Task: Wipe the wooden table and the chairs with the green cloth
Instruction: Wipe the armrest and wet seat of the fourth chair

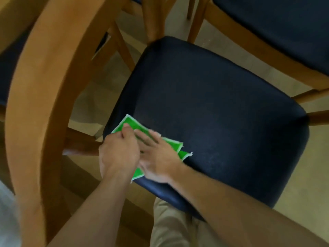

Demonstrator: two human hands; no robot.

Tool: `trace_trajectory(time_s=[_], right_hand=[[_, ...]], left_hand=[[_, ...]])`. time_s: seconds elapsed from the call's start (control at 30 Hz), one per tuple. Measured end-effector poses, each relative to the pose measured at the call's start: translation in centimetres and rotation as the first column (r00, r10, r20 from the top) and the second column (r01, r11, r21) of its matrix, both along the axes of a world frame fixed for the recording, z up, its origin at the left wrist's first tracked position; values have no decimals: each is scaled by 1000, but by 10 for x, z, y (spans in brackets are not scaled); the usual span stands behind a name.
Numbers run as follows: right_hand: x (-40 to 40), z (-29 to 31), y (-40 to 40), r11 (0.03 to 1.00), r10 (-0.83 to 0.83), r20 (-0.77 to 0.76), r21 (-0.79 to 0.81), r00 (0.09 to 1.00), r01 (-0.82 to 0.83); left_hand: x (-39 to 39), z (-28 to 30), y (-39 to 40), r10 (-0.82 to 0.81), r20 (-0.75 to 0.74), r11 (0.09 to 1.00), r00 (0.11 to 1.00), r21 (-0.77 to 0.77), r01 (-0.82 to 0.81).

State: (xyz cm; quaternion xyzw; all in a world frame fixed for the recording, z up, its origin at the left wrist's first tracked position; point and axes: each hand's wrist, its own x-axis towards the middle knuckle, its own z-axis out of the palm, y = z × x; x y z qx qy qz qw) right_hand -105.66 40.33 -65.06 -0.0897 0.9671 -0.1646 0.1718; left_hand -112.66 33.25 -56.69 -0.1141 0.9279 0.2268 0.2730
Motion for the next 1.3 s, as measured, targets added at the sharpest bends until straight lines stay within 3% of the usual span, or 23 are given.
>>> trace_trajectory(time_s=[0.07,0.13,0.2,0.27,0.3,0.33,0.4,0.5,0.57,0.7,0.77,0.83,0.93,1.03,1.1,1.2,1.3], right_hand=[[-8,-5,38,977,-165,-107,118,980,177],[-22,-5,86,874,-412,-129,225,902,431],[-35,3,121,702,-681,-89,202,727,682],[-50,4,126,558,-810,-96,178,579,810],[-56,4,117,527,-830,-103,174,548,832],[-61,5,104,529,-828,-110,174,550,831],[-68,5,68,648,-737,-119,157,666,745],[-55,9,14,876,-471,-74,82,879,476],[-28,11,-11,958,-287,-4,24,958,287],[48,14,-11,998,-18,156,-52,988,26],[71,24,9,996,-39,214,-73,976,56],[83,40,28,978,-167,286,-70,944,195],[87,75,45,838,-469,362,-106,805,536],[95,123,57,471,-686,486,-270,541,840],[106,155,62,288,-707,538,-374,459,882],[127,197,68,201,-652,603,-447,460,871],[149,234,73,260,-630,570,-486,528,835]], left_hand=[[0,2,2,-41,5,998,999,43,41],[2,7,6,-56,0,995,998,78,56],[3,10,8,-24,7,996,1000,90,23],[1,11,9,22,-1,994,1000,110,-21],[-1,11,9,45,-6,992,999,118,-44],[-2,11,10,64,-10,991,998,122,-62],[-3,13,10,86,-37,988,996,133,-81],[-2,15,8,35,-130,988,991,151,-15],[0,14,6,22,-169,988,985,156,5],[6,9,4,28,-23,996,999,80,-26],[11,4,2,-72,104,996,992,67,66],[23,1,2,-194,228,979,954,102,175],[48,16,11,-278,388,957,879,189,219],[74,53,31,-264,481,939,836,325,109],[87,82,43,-190,577,918,795,392,-65],[105,120,55,-133,687,839,714,462,-289],[122,155,64,-137,703,798,698,496,-343]])
